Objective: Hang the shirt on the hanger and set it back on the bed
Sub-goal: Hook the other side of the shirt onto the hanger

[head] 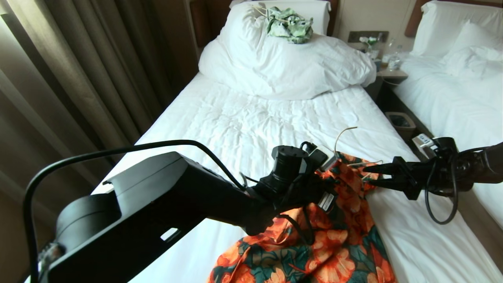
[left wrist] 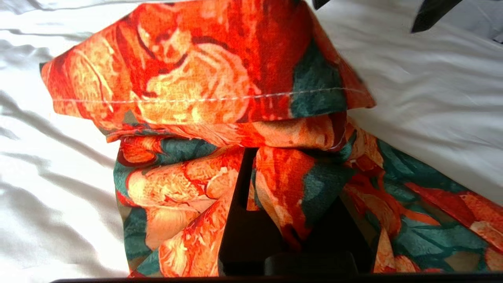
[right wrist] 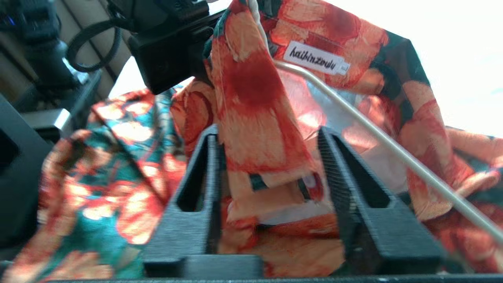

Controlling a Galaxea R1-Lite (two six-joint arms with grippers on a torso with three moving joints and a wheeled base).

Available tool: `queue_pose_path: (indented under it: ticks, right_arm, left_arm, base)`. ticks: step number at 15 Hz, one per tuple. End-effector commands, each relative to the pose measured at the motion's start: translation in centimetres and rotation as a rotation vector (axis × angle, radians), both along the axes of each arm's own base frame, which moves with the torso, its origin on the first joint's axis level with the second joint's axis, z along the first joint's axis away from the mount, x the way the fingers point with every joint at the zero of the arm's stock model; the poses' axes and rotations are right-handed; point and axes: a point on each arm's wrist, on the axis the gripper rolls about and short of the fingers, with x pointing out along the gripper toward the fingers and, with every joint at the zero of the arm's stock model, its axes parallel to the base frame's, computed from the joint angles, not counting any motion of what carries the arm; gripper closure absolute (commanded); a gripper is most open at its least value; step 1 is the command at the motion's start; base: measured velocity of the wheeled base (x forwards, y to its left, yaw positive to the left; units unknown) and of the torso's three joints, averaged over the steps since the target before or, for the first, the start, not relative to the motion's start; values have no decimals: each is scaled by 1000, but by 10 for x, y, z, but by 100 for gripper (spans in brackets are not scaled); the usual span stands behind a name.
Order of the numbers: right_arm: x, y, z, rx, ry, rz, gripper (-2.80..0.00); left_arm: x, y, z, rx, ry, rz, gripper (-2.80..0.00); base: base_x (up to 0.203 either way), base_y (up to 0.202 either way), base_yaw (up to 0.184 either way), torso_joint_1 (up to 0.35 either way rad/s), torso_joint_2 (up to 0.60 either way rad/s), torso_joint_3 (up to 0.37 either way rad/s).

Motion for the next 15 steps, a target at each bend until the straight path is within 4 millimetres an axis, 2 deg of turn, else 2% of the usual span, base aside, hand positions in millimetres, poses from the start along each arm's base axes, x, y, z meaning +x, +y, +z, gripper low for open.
queue_pose_path:
  ticks: [1,5,8,9,11,15]
  right_arm:
    - [-24,-6,28,13,35,-22,-280]
    - [-64,-24,70,13,34,-95,-280]
    - [-87,-30,80,11,24,-135,-280]
    - [-95,-31,84,9,15,-147,0]
    - [-112,-32,94,-11,33,-182,0]
    - [-143,-36,102,-248,215,-384,0]
  left_arm:
    - [-11,9,19,-26,0,1,0]
    - [-38,36,57,-103,50,32,0]
    - [-60,64,85,-168,87,55,0]
    - [-66,73,91,-179,88,60,0]
    - [-78,88,107,-207,71,63,0]
    - [-102,111,126,-243,48,62,0]
  base:
    - [0,0,0,0,0,0]
    - [0,0,0,0,0,0]
    - [0,0,0,0,0,0]
    - [0,0,0,0,0,0]
    - [0,0,0,0,0,0]
    - [0,0,0,0,0,0]
